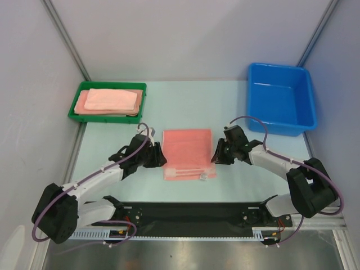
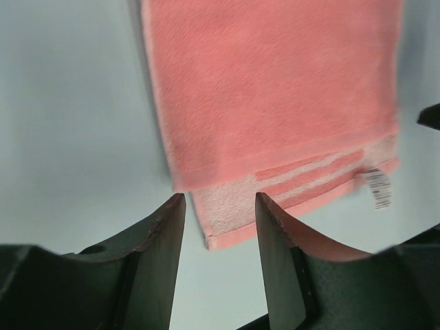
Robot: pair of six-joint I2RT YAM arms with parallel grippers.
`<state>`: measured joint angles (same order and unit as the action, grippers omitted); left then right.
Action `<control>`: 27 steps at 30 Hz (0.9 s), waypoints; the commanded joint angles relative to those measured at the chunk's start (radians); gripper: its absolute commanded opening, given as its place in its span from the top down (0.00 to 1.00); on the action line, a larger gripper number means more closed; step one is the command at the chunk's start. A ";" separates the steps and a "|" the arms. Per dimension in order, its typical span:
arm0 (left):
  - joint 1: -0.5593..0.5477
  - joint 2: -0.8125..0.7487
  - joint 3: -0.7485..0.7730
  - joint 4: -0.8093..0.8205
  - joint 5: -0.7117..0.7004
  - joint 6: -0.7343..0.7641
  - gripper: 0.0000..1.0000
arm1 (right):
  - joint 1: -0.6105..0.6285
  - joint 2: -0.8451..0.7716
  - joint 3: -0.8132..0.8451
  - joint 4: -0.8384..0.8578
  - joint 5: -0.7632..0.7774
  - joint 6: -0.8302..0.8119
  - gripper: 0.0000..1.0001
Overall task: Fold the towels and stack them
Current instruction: Fold the towel
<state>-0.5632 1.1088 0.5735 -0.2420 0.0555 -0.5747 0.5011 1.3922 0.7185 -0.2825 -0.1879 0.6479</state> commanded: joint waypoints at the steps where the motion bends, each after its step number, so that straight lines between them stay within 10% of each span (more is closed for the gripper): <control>1: 0.000 0.029 -0.052 0.055 -0.052 -0.067 0.49 | 0.045 0.013 0.039 -0.027 0.059 0.081 0.71; 18: 0.014 0.194 -0.063 0.156 -0.062 -0.091 0.54 | 0.079 0.093 -0.001 0.045 0.113 0.130 0.74; 27: 0.022 0.223 -0.051 0.133 -0.037 -0.096 0.99 | 0.079 0.082 0.015 0.031 0.136 0.118 0.89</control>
<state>-0.5465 1.3216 0.5034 -0.0902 0.0124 -0.6674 0.5747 1.4811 0.7174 -0.2626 -0.0826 0.7670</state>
